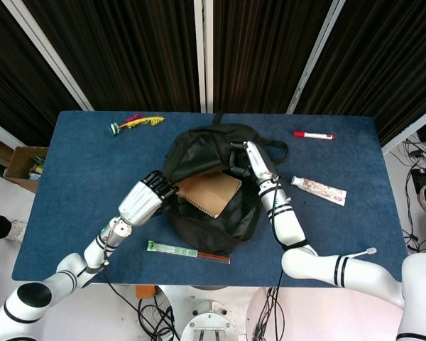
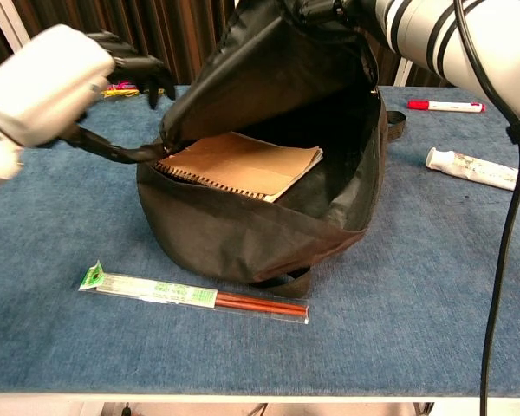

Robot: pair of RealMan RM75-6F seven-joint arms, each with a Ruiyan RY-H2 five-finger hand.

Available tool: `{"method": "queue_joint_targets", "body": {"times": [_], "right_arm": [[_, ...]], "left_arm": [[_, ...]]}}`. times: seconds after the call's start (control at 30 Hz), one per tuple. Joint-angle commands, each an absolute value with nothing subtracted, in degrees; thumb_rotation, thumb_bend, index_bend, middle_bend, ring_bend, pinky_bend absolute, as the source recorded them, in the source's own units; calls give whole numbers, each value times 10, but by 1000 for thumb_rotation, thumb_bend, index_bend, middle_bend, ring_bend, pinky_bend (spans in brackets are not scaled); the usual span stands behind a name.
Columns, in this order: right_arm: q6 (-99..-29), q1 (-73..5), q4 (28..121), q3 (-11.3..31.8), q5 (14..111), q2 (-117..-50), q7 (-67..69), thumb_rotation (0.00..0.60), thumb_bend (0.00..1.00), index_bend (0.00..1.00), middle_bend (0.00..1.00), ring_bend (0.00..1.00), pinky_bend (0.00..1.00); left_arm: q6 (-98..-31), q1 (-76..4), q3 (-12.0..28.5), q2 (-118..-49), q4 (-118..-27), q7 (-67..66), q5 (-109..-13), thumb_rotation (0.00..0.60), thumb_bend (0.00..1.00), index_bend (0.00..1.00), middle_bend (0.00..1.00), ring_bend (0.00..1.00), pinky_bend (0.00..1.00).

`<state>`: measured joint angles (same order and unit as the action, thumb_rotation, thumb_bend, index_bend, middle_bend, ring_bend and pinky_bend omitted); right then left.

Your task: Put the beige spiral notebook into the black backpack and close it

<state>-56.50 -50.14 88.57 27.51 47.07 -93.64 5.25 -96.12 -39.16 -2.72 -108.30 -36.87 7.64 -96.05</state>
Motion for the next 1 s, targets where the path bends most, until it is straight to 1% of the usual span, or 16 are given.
{"method": "queue_joint_targets", "body": {"times": [0.03, 0.17, 0.23, 0.3, 0.33, 0.37, 0.4, 0.47, 0.5, 0.57, 0.63, 0.7, 0.73, 0.83, 0.93, 1.0], "right_arm": [[-557, -496, 886, 262, 486, -933, 55, 600, 628, 665, 544, 558, 243], [-546, -483, 898, 236, 526, -917, 60, 600, 608, 621, 511, 510, 242], [-531, -476, 912, 212, 554, -901, 58, 600, 555, 545, 464, 442, 225], [-510, -473, 925, 182, 580, -880, 39, 600, 497, 434, 393, 347, 171], [-492, -474, 935, 160, 595, -863, 20, 600, 441, 336, 333, 269, 117], [-479, -474, 944, 144, 602, -850, 6, 600, 373, 208, 258, 170, 54], [-467, -474, 954, 129, 608, -836, -9, 600, 305, 110, 200, 91, 19], [-441, -473, 980, 97, 615, -805, -35, 600, 216, 14, 111, 9, 0], [-437, -470, 993, 87, 618, -793, -41, 600, 182, 0, 71, 0, 0], [-442, -458, 1020, 73, 633, -768, -40, 600, 160, 0, 35, 0, 0], [-468, -436, 1044, 66, 663, -744, -28, 600, 148, 0, 19, 0, 0], [-504, -414, 1060, 62, 697, -721, -17, 600, 146, 0, 23, 0, 0], [-533, -397, 1067, 59, 720, -707, -12, 600, 146, 0, 30, 0, 0], [-617, -349, 1074, 53, 769, -676, -1, 600, 161, 0, 84, 0, 0], [-701, -300, 1059, 47, 791, -650, -30, 600, 256, 0, 163, 18, 35], [-741, -273, 1046, 43, 789, -636, -55, 600, 330, 7, 197, 50, 83]], "left_arm": [[-968, -351, -29, -998, -471, 88, -947, 600, 0, 430, 529, 461, 384], [-951, -322, -28, -916, -565, 91, -923, 600, 0, 436, 540, 462, 402], [-941, -307, -26, -880, -597, 85, -908, 600, 0, 437, 540, 462, 402], [-932, -295, -23, -856, -616, 82, -895, 600, 0, 440, 540, 462, 403], [-928, -288, -21, -842, -627, 80, -886, 600, 0, 441, 540, 462, 403], [-925, -282, -18, -833, -634, 79, -880, 600, 0, 441, 540, 462, 403], [-923, -277, -15, -824, -640, 79, -873, 600, 0, 441, 540, 462, 403], [-920, -265, -8, -807, -652, 76, -860, 600, 0, 441, 537, 462, 403], [-919, -259, -5, -801, -656, 74, -854, 600, 0, 441, 535, 462, 403], [-913, -247, 1, -788, -662, 69, -839, 600, 0, 441, 525, 462, 403], [-901, -235, 8, -775, -667, 64, -820, 600, 0, 441, 514, 461, 401], [-890, -225, 13, -764, -672, 59, -803, 600, 0, 439, 503, 460, 399], [-882, -218, 15, -756, -676, 57, -792, 600, 0, 439, 499, 460, 397], [-862, -201, 21, -736, -685, 49, -765, 600, 0, 438, 488, 450, 386], [-848, -182, 23, -714, -698, 47, -745, 600, 0, 439, 470, 434, 357], [-846, -171, 23, -702, -709, 49, -740, 600, 0, 438, 458, 418, 343]]}}
